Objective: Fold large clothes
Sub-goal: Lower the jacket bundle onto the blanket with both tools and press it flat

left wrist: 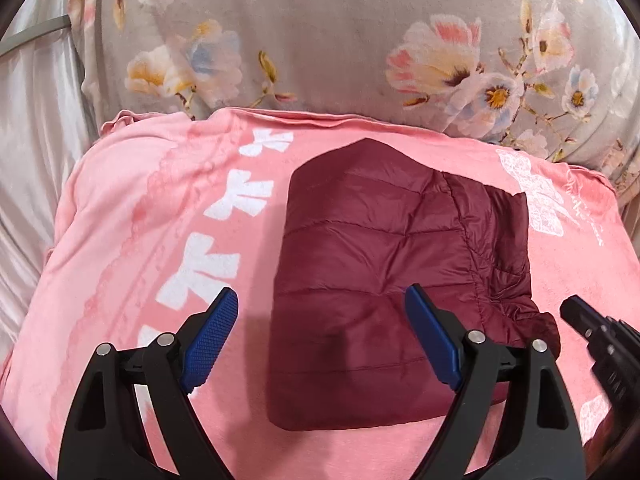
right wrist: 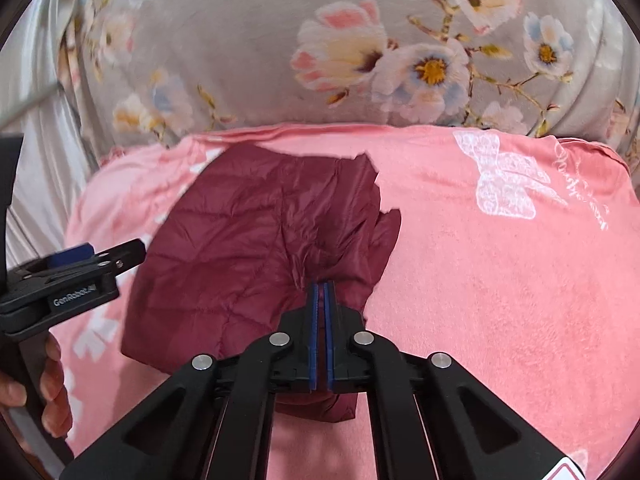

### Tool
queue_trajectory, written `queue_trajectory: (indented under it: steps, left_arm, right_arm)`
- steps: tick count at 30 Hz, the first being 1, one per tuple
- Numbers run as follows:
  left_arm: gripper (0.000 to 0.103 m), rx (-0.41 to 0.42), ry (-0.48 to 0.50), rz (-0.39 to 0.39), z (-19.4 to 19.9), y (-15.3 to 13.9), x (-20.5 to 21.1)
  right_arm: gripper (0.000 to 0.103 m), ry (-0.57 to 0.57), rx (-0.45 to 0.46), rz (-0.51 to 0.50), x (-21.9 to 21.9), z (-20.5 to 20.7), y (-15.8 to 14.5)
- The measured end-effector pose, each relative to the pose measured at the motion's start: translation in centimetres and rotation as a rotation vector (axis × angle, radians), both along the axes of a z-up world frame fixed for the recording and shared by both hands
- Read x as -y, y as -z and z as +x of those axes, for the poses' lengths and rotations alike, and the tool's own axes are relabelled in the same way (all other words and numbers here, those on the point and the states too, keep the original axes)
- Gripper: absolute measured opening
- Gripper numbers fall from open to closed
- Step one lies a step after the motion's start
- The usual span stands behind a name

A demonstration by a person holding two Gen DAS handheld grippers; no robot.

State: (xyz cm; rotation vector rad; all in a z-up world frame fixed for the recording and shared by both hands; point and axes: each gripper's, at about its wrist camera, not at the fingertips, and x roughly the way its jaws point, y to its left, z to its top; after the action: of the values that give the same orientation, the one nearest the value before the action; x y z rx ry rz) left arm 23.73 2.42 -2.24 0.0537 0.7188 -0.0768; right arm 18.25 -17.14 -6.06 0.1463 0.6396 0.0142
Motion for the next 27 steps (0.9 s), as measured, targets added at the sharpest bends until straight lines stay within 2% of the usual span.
queue_trajectory:
  steps: [2, 7, 12, 27]
  left_arm:
    - [0.083, -0.016, -0.012, 0.025, 0.2, 0.9, 0.7]
    - [0.083, -0.086, -0.039, 0.026, 0.9, 3.7, 1.2]
    - [0.084, -0.127, -0.055, -0.004, 1.2, 5.9, 0.7]
    - [0.089, -0.086, -0.059, 0.026, 1.0, 8.6, 1.2]
  right_arm:
    - [0.001, 0.004, -0.022, 0.004, -0.3, 0.2, 1.1]
    - [0.0, 0.008, -0.069, -0.02, -1.1, 0.7, 4.0]
    - [0.0, 0.01, -0.099, -0.005, -1.1, 1.2, 6.0]
    - [0.0, 0.003, -0.092, -0.024, -1.7, 1.9, 8.2]
